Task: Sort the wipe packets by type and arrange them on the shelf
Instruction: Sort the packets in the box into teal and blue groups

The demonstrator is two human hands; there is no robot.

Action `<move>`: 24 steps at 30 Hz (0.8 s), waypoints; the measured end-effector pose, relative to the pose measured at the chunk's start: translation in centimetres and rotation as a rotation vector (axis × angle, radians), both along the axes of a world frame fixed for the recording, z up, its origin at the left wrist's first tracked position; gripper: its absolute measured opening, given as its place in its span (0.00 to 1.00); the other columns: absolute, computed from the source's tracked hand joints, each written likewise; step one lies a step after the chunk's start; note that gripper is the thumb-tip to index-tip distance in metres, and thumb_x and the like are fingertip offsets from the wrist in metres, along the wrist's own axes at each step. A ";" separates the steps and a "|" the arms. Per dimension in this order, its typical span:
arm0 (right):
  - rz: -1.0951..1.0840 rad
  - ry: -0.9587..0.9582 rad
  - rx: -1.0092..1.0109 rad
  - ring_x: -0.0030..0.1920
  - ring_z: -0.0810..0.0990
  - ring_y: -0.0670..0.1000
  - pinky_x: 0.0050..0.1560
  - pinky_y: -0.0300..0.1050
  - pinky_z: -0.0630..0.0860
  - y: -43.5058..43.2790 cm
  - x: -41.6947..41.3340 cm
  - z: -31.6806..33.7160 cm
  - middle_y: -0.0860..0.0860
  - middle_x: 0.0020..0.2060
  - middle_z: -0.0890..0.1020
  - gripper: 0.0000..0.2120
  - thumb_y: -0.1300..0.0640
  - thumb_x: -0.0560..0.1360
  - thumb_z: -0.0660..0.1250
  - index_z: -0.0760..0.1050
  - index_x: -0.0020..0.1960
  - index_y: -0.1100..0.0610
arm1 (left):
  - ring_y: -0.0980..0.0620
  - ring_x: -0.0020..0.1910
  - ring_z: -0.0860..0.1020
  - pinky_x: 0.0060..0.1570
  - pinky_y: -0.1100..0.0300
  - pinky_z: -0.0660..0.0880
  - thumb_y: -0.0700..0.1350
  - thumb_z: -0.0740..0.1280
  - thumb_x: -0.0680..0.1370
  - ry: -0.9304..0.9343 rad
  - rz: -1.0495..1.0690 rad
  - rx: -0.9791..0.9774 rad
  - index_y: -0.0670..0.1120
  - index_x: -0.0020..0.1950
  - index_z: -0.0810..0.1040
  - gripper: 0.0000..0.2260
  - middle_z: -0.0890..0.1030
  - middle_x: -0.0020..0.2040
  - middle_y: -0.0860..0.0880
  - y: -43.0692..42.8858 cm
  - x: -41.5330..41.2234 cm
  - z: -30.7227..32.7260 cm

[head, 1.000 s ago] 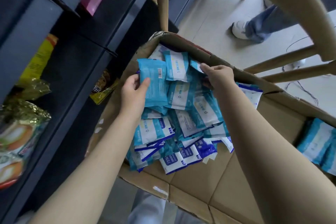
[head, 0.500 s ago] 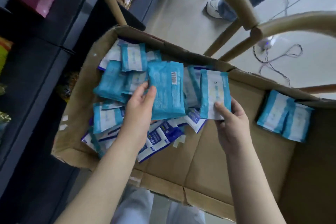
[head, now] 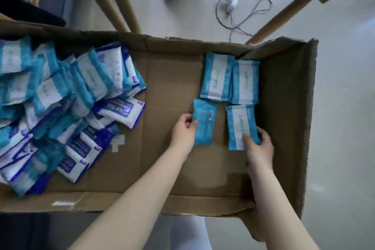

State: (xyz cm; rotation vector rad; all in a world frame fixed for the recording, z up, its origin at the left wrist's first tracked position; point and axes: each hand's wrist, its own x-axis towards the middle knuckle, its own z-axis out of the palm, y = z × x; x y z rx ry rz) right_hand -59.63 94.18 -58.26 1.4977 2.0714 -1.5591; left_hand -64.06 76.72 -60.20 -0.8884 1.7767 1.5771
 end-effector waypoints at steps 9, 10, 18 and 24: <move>0.164 -0.049 0.255 0.54 0.78 0.48 0.49 0.34 0.68 0.0 0.7 -0.5 0.53 0.60 0.81 0.19 0.57 0.80 0.67 0.72 0.69 0.57 | 0.53 0.43 0.78 0.48 0.55 0.76 0.45 0.69 0.79 0.038 -0.049 -0.191 0.48 0.58 0.78 0.09 0.79 0.42 0.53 4.5 -0.2 -1.2; 0.163 -0.028 0.276 0.59 0.78 0.50 0.54 0.35 0.68 -0.2 0.9 -0.2 0.53 0.63 0.79 0.21 0.57 0.80 0.67 0.70 0.71 0.56 | 0.56 0.43 0.78 0.47 0.57 0.74 0.45 0.68 0.79 0.040 -0.022 -0.167 0.48 0.60 0.77 0.10 0.79 0.44 0.55 4.0 -0.1 -0.6; 0.253 0.139 0.193 0.68 0.72 0.46 0.71 0.47 0.68 -6.0 -1.1 3.6 0.46 0.65 0.77 0.19 0.54 0.79 0.68 0.74 0.69 0.54 | 0.58 0.48 0.81 0.50 0.59 0.78 0.46 0.65 0.81 0.308 0.023 -0.169 0.56 0.54 0.78 0.06 0.82 0.51 0.54 -10.5 0.2 8.7; 0.415 0.245 0.056 0.60 0.79 0.48 0.62 0.44 0.75 -18.6 -6.6 5.6 0.46 0.56 0.81 0.12 0.54 0.78 0.70 0.78 0.61 0.51 | 0.58 0.53 0.78 0.52 0.66 0.73 0.49 0.64 0.81 0.452 0.103 -0.518 0.54 0.59 0.77 0.07 0.80 0.55 0.54 -26.7 -1.3 12.3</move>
